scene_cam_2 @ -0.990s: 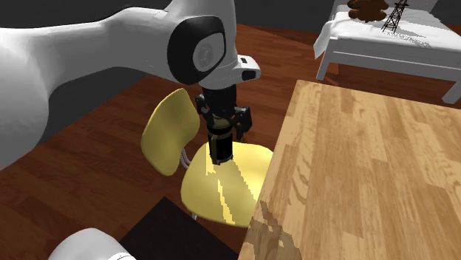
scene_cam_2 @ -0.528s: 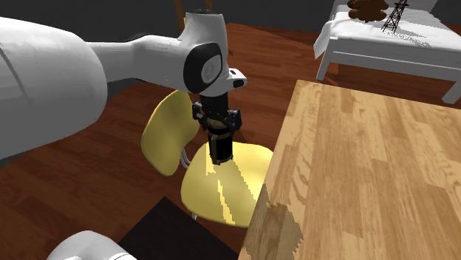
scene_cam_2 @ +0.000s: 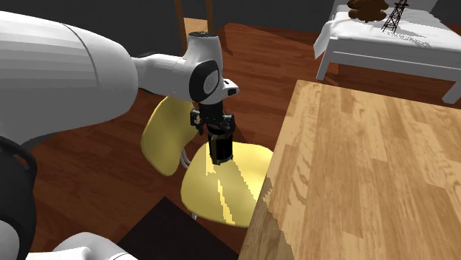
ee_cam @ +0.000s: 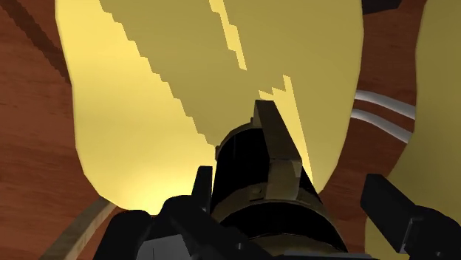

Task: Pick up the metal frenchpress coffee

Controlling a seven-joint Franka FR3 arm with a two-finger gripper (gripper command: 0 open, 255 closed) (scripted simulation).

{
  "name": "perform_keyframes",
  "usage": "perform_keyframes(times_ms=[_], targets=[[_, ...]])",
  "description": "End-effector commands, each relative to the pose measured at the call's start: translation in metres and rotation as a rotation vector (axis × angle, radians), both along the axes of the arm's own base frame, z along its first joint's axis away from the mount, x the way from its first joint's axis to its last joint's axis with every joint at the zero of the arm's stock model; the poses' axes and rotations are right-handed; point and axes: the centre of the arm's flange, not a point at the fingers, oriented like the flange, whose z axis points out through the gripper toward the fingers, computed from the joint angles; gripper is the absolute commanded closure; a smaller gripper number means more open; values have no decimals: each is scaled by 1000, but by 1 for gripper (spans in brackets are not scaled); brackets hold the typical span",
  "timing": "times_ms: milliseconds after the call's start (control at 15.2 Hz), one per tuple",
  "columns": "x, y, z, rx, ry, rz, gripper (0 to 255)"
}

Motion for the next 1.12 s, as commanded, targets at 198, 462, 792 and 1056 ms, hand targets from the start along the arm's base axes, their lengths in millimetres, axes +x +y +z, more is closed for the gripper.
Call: perform_keyframes(times_ms=[198,462,792,1056], targets=[[0,1,-25,0,0,1,0],[1,2,-25,0,0,1,255],[0,2,-25,0,0,1,255],[0,1,-14,0,0,1,255]])
